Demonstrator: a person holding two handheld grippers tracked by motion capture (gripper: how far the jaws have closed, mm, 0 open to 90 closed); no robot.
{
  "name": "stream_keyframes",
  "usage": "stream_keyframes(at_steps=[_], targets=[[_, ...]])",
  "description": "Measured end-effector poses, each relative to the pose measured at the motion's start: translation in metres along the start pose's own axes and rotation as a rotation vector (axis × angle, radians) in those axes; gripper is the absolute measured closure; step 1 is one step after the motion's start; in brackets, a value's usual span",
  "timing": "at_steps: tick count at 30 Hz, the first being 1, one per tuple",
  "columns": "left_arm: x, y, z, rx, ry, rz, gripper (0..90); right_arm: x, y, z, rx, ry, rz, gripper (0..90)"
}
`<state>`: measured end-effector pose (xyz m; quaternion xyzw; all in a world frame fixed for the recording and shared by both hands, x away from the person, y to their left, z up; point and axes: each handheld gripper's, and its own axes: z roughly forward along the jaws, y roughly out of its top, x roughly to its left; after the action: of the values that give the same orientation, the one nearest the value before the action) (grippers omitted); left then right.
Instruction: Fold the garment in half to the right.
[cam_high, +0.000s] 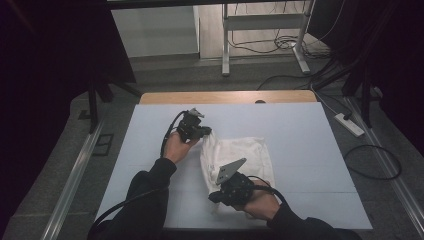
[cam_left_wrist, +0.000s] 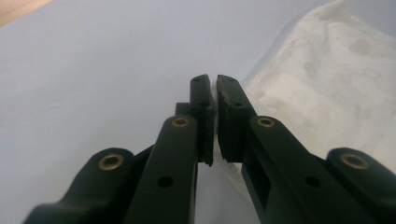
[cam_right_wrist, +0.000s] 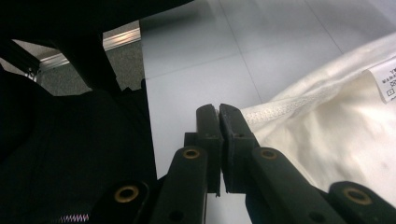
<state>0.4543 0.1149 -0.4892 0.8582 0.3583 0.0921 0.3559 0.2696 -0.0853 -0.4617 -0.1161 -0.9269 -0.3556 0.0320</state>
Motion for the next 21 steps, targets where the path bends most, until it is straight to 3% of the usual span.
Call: stream_keyframes(at_steps=[21], targets=[[-0.044,0.041,0.038,-0.004,-0.007,0.094,84.8,-0.011,-0.046,-0.043,0.029,-0.062,0.115,86.2]])
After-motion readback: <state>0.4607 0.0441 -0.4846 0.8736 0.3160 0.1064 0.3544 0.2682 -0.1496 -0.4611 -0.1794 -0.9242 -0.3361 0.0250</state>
